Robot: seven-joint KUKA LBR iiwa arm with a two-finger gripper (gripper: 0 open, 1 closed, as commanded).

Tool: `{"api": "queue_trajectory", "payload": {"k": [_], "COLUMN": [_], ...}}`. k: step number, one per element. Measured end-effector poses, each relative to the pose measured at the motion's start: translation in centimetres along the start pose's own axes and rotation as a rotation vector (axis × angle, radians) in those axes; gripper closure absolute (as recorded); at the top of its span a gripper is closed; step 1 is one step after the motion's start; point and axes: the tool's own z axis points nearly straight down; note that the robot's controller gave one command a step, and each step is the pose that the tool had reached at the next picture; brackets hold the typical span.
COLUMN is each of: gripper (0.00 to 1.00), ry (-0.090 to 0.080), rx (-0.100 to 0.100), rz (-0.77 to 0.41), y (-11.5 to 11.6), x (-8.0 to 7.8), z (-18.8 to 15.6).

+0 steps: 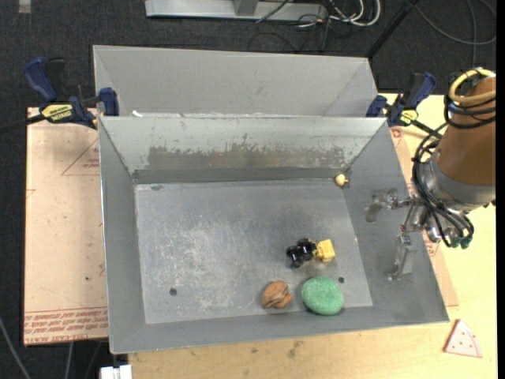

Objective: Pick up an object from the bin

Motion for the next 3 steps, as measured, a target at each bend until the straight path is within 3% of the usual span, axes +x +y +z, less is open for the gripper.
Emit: {"api": "queue_trajectory", "payload": {"k": [1, 2, 3], "gripper": [0.0, 0.0, 0.0], "ry": [-0.008, -0.012, -0.007], "rx": [0.002, 0.003, 0.001], "rz": [-0.004, -0.052, -0.037], "y": [0.1, 3.4, 8.5], "x": [-0.2, -0.9, -0.1], "z": [-0.4, 3.6, 5.7]}}
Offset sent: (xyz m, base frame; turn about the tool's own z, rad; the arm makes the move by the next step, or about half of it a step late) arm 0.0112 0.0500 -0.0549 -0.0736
